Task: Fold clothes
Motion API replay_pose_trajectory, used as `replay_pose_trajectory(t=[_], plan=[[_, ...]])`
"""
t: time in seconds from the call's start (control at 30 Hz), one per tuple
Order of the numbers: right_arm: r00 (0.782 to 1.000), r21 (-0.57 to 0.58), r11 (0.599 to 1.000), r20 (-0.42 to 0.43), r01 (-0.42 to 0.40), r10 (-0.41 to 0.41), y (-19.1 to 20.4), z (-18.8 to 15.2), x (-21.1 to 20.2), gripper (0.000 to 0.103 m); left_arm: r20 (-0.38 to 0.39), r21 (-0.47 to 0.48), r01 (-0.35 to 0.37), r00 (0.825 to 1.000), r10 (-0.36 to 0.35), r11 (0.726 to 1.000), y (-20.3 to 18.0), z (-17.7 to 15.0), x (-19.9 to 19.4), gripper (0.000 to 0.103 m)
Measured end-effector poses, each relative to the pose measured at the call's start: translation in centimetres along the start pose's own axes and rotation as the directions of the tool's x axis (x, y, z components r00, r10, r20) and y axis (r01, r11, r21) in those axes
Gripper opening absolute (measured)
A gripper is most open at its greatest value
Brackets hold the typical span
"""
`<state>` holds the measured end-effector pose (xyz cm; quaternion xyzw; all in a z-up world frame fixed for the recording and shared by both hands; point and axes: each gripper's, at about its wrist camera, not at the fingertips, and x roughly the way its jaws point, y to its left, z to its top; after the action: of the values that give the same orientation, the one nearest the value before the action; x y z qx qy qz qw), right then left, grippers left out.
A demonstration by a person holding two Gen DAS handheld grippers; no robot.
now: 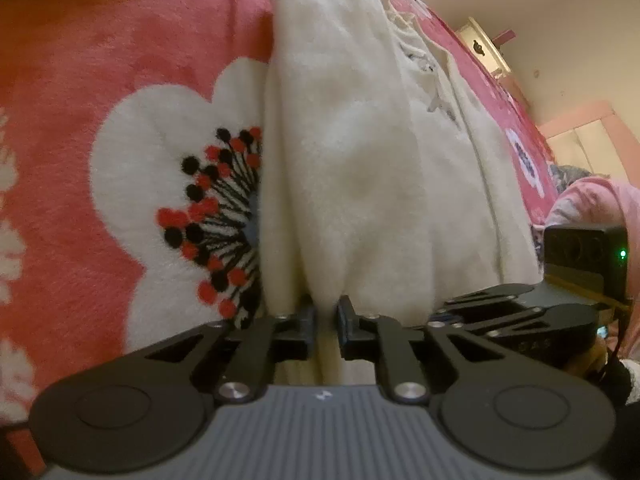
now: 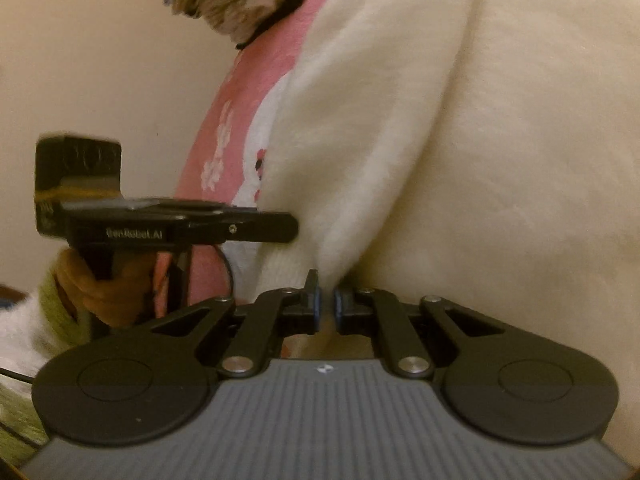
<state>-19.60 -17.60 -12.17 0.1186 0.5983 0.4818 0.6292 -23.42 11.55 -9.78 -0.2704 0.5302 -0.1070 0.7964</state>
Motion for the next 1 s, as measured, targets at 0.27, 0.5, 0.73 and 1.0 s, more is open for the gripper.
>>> replay_pose_trajectory(t=[0.27, 0.5, 0.73, 1.0], plan=[[0.937, -0.231, 0.930, 0.270, 0.286, -0.221, 3.0, 6.3, -9.4, 0.011, 0.144, 0.138, -0.040, 0.989, 0.020, 0.990, -2.7, 0.8, -3.0, 0.027], [0.788, -0.316, 0.776, 0.509, 0.546, -0.347, 3.0, 13.5, -3.2, 0.010, 0.080, 0.178, -0.027, 0.997, 0.013, 0.984, -3.5, 0.3, 2.0, 0.025], [0.830, -0.304, 0.802, 0.409, 0.515, -0.378, -0.9, 18.6, -1.3, 0.007, 0.063, 0.119, 0.054, 0.996, -0.062, 0.991, -1.7, -0.3, 1.7, 0.025], [0.713, -0.227, 0.708, 0.467, 0.669, -0.523, -2.5, 28.5, 1.0, 0.006, 0.076, 0.085, 0.079, 0.993, -0.085, 0.993, -1.1, -1.2, 2.1, 0.025]])
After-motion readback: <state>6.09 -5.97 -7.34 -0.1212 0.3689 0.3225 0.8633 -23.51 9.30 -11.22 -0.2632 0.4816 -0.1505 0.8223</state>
